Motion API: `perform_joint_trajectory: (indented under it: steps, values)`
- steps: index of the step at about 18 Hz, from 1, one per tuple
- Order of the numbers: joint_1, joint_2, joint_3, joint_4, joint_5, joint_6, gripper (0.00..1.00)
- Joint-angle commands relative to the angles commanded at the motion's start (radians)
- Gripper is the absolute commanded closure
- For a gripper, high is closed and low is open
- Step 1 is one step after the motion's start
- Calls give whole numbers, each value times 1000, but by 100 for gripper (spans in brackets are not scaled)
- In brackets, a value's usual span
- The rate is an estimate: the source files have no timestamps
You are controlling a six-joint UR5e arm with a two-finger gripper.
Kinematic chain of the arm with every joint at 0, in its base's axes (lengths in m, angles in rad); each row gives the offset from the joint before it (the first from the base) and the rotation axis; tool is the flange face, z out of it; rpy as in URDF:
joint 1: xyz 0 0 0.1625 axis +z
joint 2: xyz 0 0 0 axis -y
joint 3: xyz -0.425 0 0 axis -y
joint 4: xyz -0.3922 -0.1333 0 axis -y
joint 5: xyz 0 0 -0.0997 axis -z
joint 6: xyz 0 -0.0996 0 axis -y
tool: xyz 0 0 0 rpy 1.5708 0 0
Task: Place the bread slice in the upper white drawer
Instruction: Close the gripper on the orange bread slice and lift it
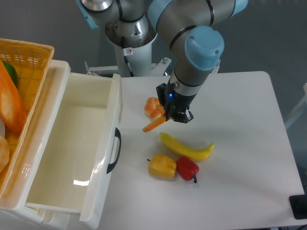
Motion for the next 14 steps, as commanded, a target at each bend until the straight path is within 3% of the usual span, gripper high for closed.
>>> perform_joint_trajectory:
  steps: [8,14]
  values:
    - [21,3,34,2,-12,-9,100]
    - [31,5,72,2,-78,-118,100]
